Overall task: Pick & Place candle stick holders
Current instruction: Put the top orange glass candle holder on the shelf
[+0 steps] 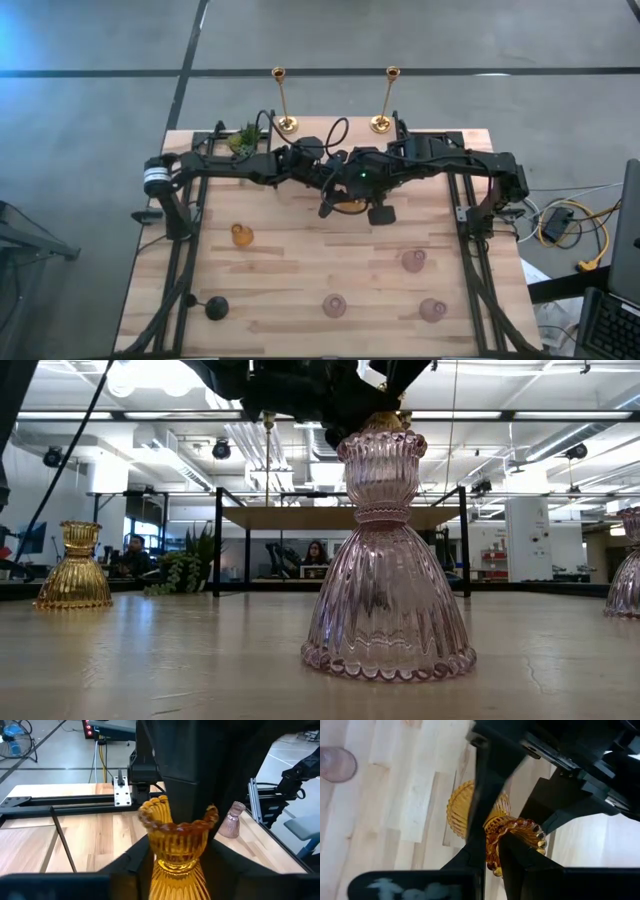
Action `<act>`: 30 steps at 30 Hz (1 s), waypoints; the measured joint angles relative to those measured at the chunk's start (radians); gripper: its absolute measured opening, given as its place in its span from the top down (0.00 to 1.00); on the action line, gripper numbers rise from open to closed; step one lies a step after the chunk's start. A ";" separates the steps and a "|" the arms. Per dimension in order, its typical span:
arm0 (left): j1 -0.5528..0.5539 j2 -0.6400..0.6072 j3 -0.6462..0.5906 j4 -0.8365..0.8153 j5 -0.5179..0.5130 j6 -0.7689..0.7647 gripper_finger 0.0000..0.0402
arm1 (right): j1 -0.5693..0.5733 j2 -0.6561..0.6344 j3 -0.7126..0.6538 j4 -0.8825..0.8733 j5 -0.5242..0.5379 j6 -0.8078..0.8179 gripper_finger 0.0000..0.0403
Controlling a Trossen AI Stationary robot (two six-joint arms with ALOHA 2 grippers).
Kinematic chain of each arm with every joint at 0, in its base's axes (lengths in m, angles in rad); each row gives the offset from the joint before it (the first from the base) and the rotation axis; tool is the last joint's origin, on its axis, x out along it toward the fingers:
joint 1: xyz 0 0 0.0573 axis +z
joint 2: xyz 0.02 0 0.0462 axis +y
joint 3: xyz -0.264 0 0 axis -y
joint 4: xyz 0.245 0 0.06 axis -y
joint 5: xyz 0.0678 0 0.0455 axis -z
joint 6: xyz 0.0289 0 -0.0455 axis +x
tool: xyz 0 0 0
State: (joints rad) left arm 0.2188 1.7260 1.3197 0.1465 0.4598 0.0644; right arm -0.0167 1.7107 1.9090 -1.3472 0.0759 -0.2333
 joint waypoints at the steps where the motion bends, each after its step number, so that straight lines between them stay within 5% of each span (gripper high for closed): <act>1: 0.001 0.000 0.000 -0.002 0.002 -0.003 0.70 | 0.000 0.001 0.000 0.000 0.003 -0.002 0.95; 15: 0.001 0.000 0.000 0.000 -0.001 0.009 0.70 | 0.000 0.002 0.000 -0.005 0.009 0.014 0.93; 25: 0.002 -0.006 0.000 -0.001 -0.024 0.032 0.70 | -0.001 -0.049 0.066 -0.062 0.050 0.103 0.63; 30: 0.003 -0.019 0.000 -0.042 -0.145 0.034 0.70 | -0.003 -0.115 0.055 -0.159 0.074 0.212 0.53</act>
State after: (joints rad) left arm 0.2214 1.7067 1.3192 0.1045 0.3146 0.0986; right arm -0.0196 1.5957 1.9642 -1.5060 0.1502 -0.0210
